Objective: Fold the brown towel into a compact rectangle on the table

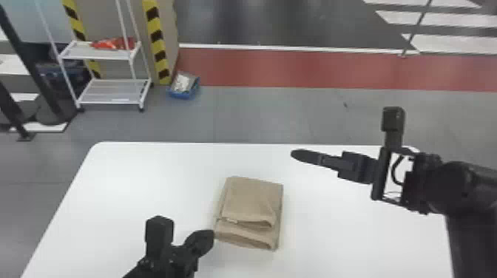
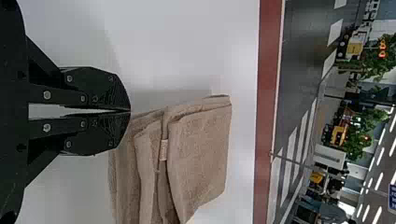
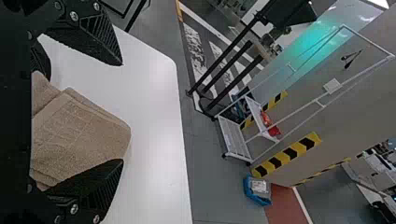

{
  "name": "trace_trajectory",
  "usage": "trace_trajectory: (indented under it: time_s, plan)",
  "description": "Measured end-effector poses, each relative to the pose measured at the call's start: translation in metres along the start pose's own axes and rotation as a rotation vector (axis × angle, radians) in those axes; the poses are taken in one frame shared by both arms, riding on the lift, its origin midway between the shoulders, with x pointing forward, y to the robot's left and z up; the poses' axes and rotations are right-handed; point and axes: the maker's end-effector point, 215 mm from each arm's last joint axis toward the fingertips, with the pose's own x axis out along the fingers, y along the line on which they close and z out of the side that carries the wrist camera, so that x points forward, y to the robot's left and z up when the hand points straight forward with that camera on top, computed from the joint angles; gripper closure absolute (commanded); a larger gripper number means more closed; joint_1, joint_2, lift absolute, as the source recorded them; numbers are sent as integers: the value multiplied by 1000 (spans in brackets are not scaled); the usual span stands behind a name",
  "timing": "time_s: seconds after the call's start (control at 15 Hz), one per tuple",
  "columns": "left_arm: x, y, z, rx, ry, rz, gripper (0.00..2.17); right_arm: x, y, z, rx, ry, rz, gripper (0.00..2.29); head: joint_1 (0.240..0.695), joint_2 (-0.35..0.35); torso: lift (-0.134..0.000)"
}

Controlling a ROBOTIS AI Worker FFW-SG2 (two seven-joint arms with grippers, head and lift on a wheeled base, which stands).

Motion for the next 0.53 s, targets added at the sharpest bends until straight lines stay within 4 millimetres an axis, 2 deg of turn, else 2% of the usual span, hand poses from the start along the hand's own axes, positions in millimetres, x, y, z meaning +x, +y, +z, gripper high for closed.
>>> trace_trajectory:
  time_s: [0.27,0.4,0.53]
  plan:
    - [5,1,23,21,-61,32,1065,-2,-3,-3,13,-6,6,171,695,-72,0]
    - [8,-9,20,20,-55,18,1065,-4,-4,-5,19,-5,10,171,695,-82,0]
    - [7,-24,7,18,-34,-6,1065,-2,0,-4,4,5,19,171,695,-93,0]
